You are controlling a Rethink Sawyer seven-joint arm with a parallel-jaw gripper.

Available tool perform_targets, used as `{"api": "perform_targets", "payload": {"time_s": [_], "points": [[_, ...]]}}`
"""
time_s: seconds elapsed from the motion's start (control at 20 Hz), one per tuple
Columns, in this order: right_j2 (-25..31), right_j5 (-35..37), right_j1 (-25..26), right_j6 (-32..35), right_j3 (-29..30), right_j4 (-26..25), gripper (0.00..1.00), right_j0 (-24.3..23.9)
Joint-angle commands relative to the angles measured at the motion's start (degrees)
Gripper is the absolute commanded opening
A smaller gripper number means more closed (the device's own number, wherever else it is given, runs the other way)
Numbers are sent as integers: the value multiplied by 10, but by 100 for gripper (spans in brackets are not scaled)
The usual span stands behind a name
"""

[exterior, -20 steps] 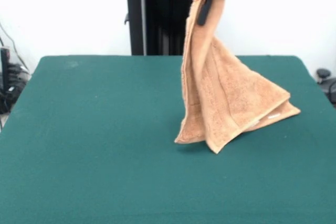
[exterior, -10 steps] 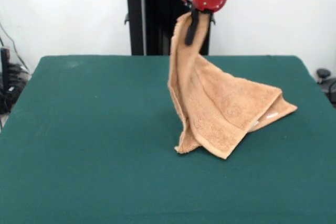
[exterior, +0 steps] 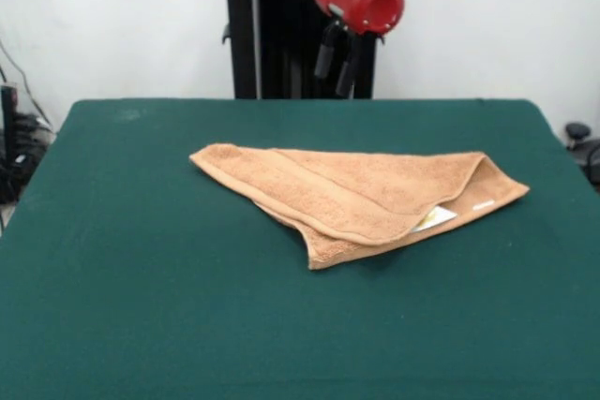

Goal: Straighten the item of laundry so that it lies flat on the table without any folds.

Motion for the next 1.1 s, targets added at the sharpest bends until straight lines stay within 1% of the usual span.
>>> {"api": "perform_targets", "payload": {"time_s": [0.05, 0.2, 0.3, 0.35, 0.4, 0.5, 0.7, 0.8, 0.95, 1.1], "points": [[95, 91, 2, -136, 40, -13, 100, 13], [98, 69, -3, -111, 44, -10, 100, 16], [101, 36, -6, -76, 55, 3, 100, 17], [88, 33, -6, -57, 47, -3, 100, 30], [92, 21, -7, -46, 53, 5, 100, 27], [82, -2, 5, -22, 41, 3, 100, 37], [39, -42, 54, 38, -11, -10, 100, 82], [27, -46, 79, 42, -35, -10, 100, 91], [-9, -45, 122, 67, -84, -10, 100, 117], [-22, -44, 151, 64, -116, 4, 100, 118]]}}
